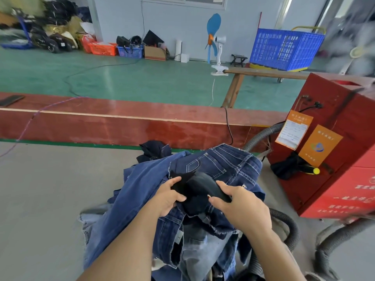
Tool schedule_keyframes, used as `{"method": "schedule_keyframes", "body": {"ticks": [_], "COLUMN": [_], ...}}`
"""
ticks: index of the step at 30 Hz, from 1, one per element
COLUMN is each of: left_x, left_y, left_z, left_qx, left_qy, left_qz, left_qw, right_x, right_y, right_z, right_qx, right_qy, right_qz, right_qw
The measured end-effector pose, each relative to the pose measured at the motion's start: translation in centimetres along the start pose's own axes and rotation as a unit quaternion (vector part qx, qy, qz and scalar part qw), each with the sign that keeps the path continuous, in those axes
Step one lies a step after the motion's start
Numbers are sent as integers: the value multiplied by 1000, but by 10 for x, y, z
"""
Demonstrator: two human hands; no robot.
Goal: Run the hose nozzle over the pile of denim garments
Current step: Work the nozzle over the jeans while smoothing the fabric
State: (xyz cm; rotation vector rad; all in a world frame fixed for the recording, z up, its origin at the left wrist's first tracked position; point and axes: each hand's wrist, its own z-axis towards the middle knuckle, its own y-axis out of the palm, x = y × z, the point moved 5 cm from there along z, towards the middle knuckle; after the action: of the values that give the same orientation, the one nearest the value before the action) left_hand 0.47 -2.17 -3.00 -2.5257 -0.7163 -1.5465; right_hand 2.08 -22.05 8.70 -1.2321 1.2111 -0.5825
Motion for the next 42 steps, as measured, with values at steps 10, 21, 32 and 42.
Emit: {"method": "schedule_keyframes", "body": {"ticks": [10,21,32,42], "left_x": [0,6,6,7], "left_y": [1,5,6,8], "left_z": [2,-4,-2,-3], "left_qx": [10,22,20,19], "left_qy": [8,46,52,77], "left_qz": [24,121,169,161], "left_qw": [1000,991,984,984], "right_x": [8,27,24,18], "right_y": [2,10,26,41], "right_z": [21,33,45,61], "right_qx": [17,-1,17,1], "right_qy": [33,37,20,71], "right_qz": [19,34,6,100], "right_qw": [999,999,1000,992]}}
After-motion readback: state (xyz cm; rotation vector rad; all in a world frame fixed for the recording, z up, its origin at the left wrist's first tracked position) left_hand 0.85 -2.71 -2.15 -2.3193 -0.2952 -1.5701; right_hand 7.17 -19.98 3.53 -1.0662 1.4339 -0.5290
